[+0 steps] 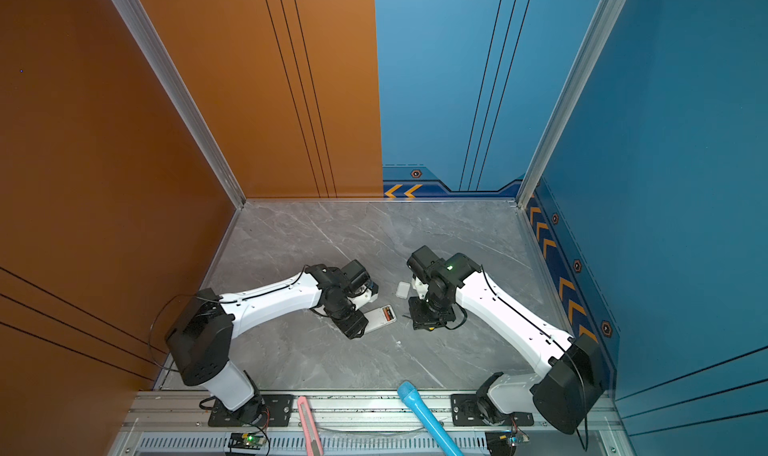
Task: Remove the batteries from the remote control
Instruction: 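Grasp the opened remote with the left gripper while the right brings the screwdriver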
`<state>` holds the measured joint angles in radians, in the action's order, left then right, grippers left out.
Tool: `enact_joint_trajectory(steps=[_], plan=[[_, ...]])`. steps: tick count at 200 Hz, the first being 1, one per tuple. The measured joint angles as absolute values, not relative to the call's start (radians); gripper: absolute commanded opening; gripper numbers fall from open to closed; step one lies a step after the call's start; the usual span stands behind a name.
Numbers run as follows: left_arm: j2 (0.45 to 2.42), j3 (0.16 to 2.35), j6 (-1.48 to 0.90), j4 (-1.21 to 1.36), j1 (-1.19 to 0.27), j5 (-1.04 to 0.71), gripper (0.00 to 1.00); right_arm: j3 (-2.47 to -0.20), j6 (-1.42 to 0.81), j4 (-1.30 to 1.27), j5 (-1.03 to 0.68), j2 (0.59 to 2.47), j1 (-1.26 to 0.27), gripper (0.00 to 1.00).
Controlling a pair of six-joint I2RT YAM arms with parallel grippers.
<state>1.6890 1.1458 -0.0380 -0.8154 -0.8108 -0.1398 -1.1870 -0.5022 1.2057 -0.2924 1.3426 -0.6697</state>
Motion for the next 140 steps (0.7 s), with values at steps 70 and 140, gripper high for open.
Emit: enact_joint_trajectory(steps=[70,140], plan=[[1.754,1.125,0.009,-0.709,-0.804,-0.085,0.73,-1.184,-0.564,1.143,-0.29,1.388,-0.745,0.0],[1.779,1.12,0.019,-0.694,-0.792,-0.097,0.7,-1.18,-0.602,1.121,-0.29,1.404,-0.747,0.0]])
